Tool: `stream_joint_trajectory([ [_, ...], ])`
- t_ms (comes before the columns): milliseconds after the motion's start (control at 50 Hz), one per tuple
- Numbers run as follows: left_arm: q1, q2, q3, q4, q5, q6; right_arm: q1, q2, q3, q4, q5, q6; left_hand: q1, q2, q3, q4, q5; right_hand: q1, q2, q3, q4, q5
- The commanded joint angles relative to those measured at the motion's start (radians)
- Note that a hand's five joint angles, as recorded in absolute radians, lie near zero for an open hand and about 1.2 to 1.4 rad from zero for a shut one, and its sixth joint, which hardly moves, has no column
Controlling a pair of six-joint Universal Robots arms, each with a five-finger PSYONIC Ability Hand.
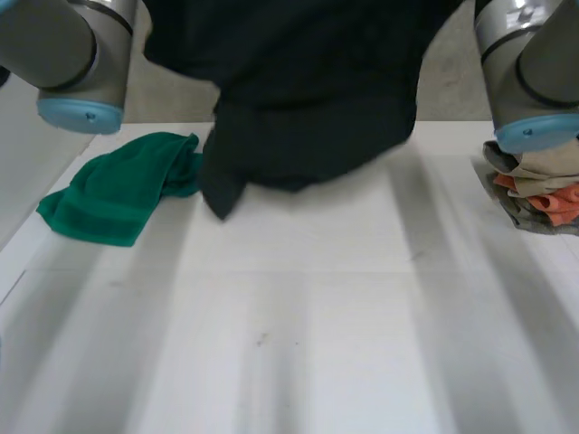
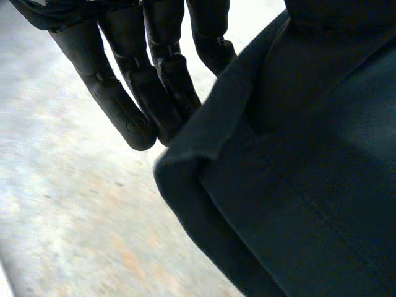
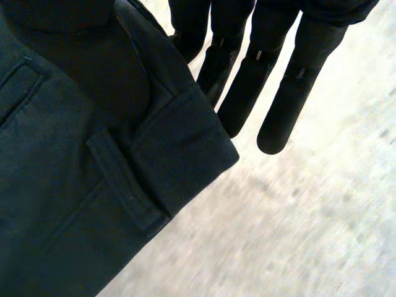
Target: Fold the laundry.
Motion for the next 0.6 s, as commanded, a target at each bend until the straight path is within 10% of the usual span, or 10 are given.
stream_joint_trajectory([
  [20,0.007,0.047,-0.222,0.019,0.003,-0.055,0.003,-0.121,0.276,-0.041,-0.096,0.001,0.253,0.202,0.210,0.202,0.233,0.265,0.220,0.210,0.203,0.229],
  [480,-0.060,0.232,-0.983,-0.451,0.026,0.089,-0.033,-0.196,0.969,0.340,-0.156,-0.343,0.253,0.202,0.210,0.202,0.233,0.265,0.220,0.210,0.203,0.229],
  [600,-0.111,0.329,-1.066,-0.684,0.029,0.087,-0.067,-0.329,1.002,0.689,-0.161,-0.543,0.253,0.202,0.210,0.202,0.233,0.265,0.220,0.210,0.203,0.229],
])
